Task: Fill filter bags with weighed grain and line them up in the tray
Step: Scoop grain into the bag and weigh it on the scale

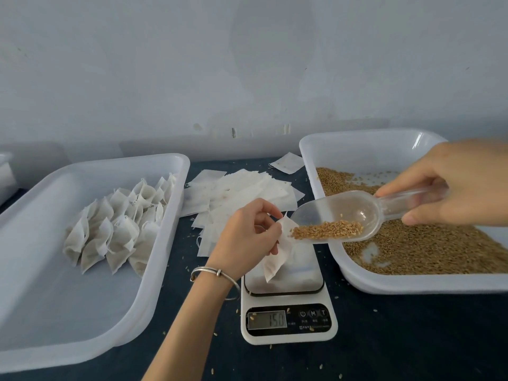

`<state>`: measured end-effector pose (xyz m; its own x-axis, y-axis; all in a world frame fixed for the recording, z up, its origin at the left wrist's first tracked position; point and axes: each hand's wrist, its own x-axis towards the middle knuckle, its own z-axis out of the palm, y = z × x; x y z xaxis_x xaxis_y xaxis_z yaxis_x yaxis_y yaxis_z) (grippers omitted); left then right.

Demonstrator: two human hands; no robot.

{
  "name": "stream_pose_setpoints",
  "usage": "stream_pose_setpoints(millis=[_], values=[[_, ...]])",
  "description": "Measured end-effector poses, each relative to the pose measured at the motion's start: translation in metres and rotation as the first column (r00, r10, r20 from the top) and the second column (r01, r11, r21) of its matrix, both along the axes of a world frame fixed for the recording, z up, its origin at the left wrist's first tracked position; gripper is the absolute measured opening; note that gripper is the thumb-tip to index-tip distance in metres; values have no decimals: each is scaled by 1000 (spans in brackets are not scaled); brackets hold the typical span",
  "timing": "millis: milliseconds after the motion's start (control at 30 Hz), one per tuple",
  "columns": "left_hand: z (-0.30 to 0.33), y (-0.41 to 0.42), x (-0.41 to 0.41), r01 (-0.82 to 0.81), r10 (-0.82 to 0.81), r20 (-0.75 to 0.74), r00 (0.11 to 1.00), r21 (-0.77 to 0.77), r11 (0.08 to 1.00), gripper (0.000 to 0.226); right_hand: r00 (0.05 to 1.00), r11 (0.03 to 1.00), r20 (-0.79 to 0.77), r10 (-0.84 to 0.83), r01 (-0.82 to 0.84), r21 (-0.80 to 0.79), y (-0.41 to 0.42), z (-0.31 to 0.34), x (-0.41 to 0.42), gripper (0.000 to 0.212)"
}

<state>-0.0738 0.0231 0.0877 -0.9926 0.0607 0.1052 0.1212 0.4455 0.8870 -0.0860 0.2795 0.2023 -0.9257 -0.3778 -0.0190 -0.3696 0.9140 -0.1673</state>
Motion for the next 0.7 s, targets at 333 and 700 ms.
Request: stream_pose_setpoints(millis=[333,700], values=[[-1,1,-1,-1,1,-2,1000,-5,1000,14,998,998,-38,-43,42,-37,-3,2,-1,59],[-1,0,-3,-1,1,-8,1000,4,1000,15,1000,994,25,0,2,-105,3,-6,-2,50]])
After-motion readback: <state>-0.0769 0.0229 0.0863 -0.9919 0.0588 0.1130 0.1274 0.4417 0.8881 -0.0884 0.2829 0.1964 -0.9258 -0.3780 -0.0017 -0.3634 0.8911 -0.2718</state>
